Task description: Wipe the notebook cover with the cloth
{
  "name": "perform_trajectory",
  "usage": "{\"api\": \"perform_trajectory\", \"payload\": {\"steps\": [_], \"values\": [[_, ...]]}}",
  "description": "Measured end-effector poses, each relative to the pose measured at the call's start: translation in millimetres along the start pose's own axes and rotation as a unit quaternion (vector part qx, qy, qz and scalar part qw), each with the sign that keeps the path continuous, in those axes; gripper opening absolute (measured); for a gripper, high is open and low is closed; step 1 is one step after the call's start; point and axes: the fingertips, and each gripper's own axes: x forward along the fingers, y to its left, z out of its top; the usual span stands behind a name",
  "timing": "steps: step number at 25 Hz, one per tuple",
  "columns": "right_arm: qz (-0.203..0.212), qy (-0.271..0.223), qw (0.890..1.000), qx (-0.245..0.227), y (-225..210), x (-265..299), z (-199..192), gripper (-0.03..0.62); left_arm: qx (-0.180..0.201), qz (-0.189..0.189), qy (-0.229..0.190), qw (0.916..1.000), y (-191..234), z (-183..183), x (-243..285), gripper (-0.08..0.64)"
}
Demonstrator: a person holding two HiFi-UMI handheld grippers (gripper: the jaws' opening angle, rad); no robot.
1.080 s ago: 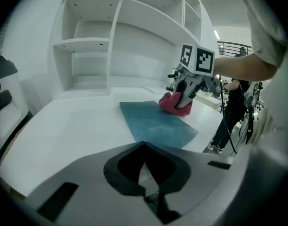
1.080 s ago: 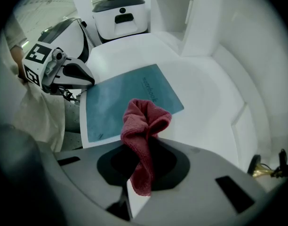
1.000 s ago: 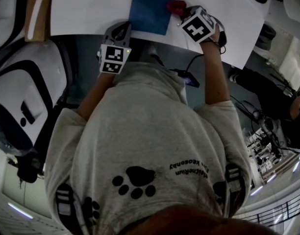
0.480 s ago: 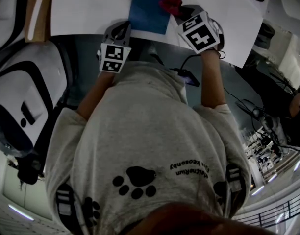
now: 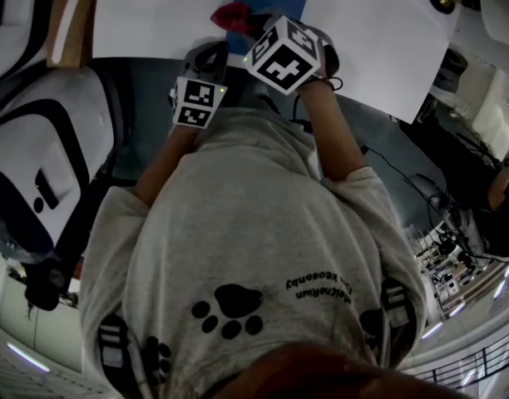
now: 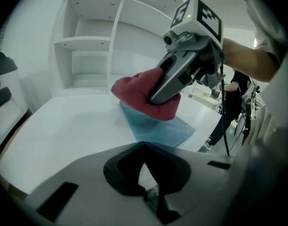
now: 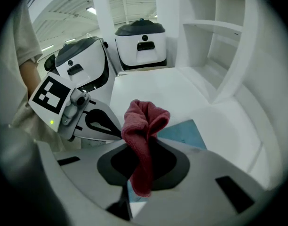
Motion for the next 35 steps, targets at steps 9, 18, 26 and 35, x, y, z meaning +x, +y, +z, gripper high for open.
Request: {"api": "perform_trajectory", "payload": {"steps": [9, 18, 26, 35], "values": [[0.016, 0.050, 0.998, -0.038, 11.0, 40.8, 8.0, 0.060, -0.005, -0.006, -0.002, 1.0000, 1.6, -0.3, 1.5, 0.012], [0.019, 0.063, 0.998, 0.000, 3.5, 36.0, -16.8, 0.060, -0.002, -0.009, -0.004, 0.9999, 1.9, 0.0, 1.6, 0.012], [-0.005, 0.090, 0.995, 0.031, -7.4, 10.3, -71.3, 0.060, -0.001, -0.008, -0.004, 1.0000, 1.1, 1.2, 1.0, 0.012], [-0.027, 0.122, 0.990, 0.058, -18.1, -8.9, -122.5, 0.060, -0.001, -0.007, 0.000, 1.0000, -1.4, 0.6, 3.2, 0.012]]}}
